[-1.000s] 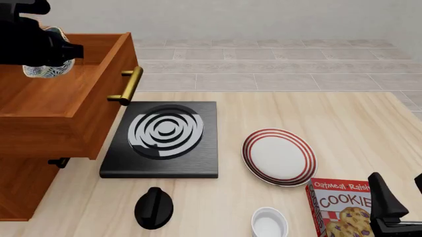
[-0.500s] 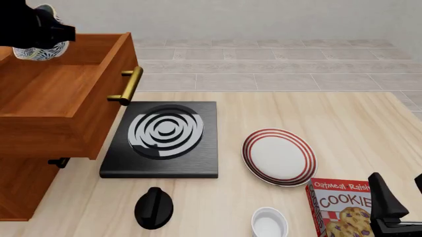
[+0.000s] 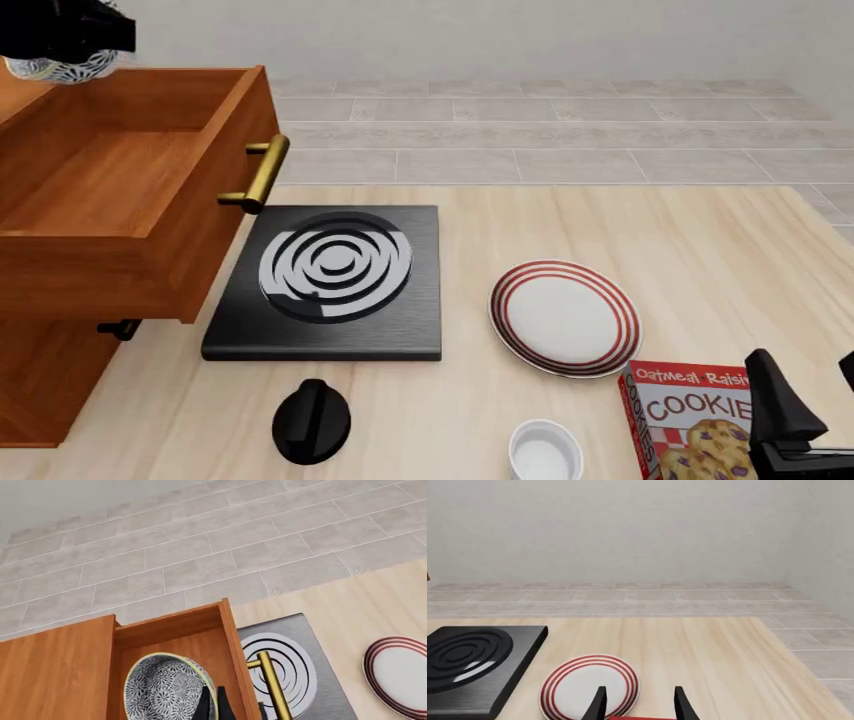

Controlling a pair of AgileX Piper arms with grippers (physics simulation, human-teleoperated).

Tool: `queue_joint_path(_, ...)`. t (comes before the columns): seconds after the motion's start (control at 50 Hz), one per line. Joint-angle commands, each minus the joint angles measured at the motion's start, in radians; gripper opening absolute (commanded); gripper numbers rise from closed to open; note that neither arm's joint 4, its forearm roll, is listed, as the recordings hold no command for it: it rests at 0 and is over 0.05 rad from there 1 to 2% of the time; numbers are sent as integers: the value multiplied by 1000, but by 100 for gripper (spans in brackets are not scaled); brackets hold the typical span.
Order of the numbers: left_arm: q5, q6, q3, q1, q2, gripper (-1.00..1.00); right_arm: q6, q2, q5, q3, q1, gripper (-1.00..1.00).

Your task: Pick the akita bowl in the top layer of the wooden cabinet and place it on the plate.

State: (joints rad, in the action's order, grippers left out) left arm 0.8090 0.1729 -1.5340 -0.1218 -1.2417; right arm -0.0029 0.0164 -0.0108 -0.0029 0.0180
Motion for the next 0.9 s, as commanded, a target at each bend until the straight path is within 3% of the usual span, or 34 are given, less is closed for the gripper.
queue_joint_path(0.02,23,46,-67,-38,-6,-100,1,1,-1,0,1,100)
queue_joint_path(0.32,67,94,-178,-99,-37,-100,2,-6,5,0,-3,100)
queue_joint_path(0.72,28,112,-155,-225,-64,-100,9,-9,7,0,2,100)
queue_joint_path(0.9,23,122,-189,-268,-86,-100,15,-6,5,-1,-1,100)
